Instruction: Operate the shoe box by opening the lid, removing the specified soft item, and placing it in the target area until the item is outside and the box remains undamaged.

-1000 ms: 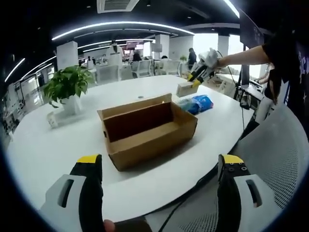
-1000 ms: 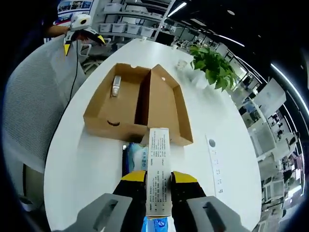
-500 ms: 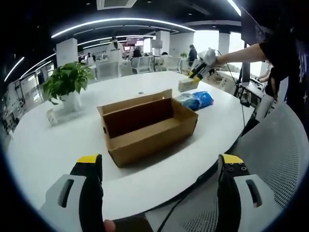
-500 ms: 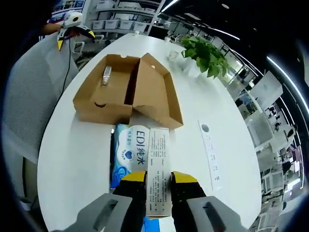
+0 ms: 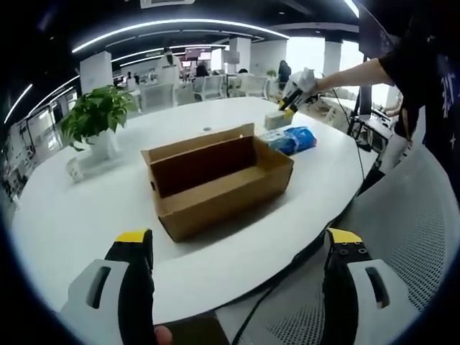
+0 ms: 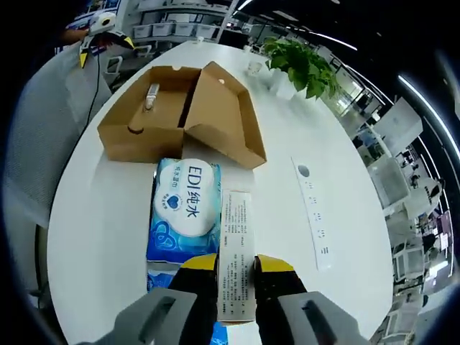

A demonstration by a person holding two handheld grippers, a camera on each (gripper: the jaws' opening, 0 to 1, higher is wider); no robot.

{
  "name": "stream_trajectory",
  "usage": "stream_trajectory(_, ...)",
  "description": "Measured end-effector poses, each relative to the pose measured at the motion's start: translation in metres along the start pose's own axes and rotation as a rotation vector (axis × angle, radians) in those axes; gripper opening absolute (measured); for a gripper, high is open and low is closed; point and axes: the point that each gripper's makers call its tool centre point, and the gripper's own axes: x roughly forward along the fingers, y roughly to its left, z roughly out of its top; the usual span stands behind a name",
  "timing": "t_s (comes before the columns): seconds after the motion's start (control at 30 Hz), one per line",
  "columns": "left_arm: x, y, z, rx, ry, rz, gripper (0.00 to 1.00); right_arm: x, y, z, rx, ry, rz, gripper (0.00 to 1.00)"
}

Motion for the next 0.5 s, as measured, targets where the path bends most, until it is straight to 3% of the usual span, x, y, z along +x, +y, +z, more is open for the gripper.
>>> stream_trajectory(0.5, 0.001, 0.003, -0.005, -0.003, 0.031, 0.013, 0.97, 0.016, -0.011, -0.032, 0.017, 0.053, 0.021, 0.14)
